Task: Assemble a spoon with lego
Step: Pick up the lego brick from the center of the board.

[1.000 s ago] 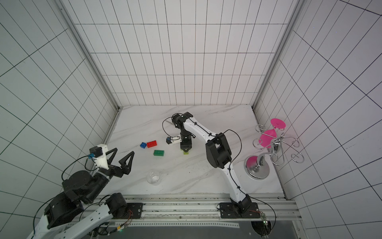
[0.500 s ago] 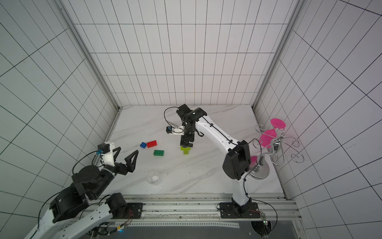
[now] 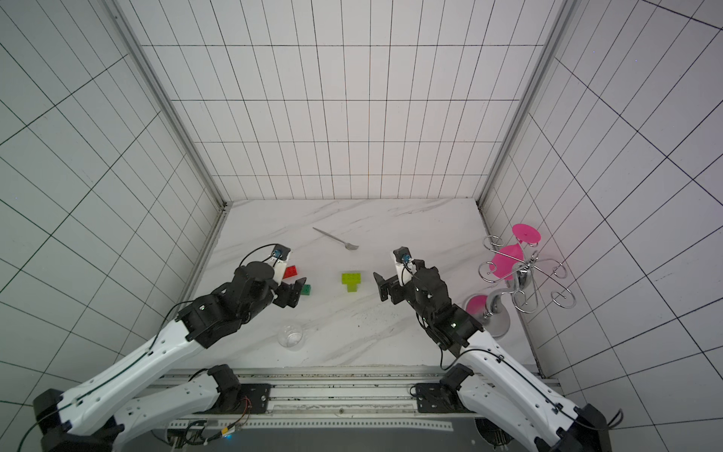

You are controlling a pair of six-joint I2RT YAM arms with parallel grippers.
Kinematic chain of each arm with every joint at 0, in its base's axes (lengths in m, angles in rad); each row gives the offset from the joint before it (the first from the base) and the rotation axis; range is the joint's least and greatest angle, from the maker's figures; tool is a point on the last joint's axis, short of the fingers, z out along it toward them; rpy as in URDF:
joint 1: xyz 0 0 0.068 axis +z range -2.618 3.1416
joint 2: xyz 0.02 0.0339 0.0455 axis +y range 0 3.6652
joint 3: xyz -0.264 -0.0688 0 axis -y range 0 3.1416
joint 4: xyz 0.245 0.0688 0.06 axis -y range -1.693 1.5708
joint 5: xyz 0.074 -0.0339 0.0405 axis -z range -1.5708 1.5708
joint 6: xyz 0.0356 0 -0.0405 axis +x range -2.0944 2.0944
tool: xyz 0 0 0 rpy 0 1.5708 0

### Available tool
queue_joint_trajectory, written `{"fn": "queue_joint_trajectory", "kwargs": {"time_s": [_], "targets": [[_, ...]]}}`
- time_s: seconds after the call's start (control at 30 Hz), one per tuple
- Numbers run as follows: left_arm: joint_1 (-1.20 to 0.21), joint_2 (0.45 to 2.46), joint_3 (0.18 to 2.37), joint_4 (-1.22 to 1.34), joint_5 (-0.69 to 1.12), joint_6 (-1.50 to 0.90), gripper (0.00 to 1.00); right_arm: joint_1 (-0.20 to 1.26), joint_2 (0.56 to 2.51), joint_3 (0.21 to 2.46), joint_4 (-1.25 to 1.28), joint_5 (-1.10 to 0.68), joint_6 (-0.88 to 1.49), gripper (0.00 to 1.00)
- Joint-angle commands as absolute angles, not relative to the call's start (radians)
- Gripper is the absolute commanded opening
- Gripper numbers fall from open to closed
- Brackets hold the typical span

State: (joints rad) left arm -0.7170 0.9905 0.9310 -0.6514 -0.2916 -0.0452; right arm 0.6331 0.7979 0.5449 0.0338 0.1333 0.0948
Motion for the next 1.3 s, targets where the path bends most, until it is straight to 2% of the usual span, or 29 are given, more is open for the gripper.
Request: {"fn": "queue_joint_trajectory", "kwargs": {"time_s": [0.0, 0.1, 0.2, 0.3, 0.37, 0.5, 0.77, 0.93, 1.0, 1.07, 1.27], "targets": [[-0.642, 1.127, 1.023, -0.606, -0.023, 0.191, 0.93, 0.618, 0.781, 0.448, 0.238, 0.225, 0.276, 0.99], [-0.616, 1.225, 1.040, -0.662, 0.193, 0.546, 0.95, 0.619, 0.814, 0.429, 0.265, 0.232, 0.266, 0.99], [-0.524, 1.325, 1.045, -0.678, 0.240, 0.814, 0.94, 0.618, 0.834, 0.428, 0.267, 0.225, 0.273, 0.99], [-0.387, 1.450, 1.175, -0.900, 0.372, 0.954, 0.82, 0.617, 0.831, 0.403, 0.291, 0.237, 0.284, 0.99], [-0.355, 1.508, 1.202, -0.973, 0.335, 1.029, 0.82, 0.617, 0.820, 0.390, 0.306, 0.262, 0.286, 1.00], [-0.346, 1.584, 1.139, -0.847, 0.146, 1.062, 0.82, 0.616, 0.800, 0.368, 0.334, 0.286, 0.298, 0.99], [-0.337, 1.723, 1.145, -0.784, 0.076, 1.177, 0.81, 0.617, 0.827, 0.368, 0.354, 0.257, 0.301, 0.98], [-0.339, 1.802, 1.212, -0.828, 0.128, 1.215, 0.79, 0.615, 0.854, 0.377, 0.350, 0.246, 0.295, 0.98], [-0.342, 1.835, 1.227, -0.837, 0.129, 1.224, 0.70, 0.615, 0.860, 0.378, 0.350, 0.250, 0.291, 0.98], [-0.341, 1.862, 1.231, -0.845, 0.136, 1.231, 0.53, 0.615, 0.865, 0.380, 0.348, 0.253, 0.286, 0.99], [-0.339, 1.878, 1.221, -0.845, 0.162, 1.258, 0.22, 0.614, 0.886, 0.383, 0.347, 0.261, 0.282, 0.99]]}}
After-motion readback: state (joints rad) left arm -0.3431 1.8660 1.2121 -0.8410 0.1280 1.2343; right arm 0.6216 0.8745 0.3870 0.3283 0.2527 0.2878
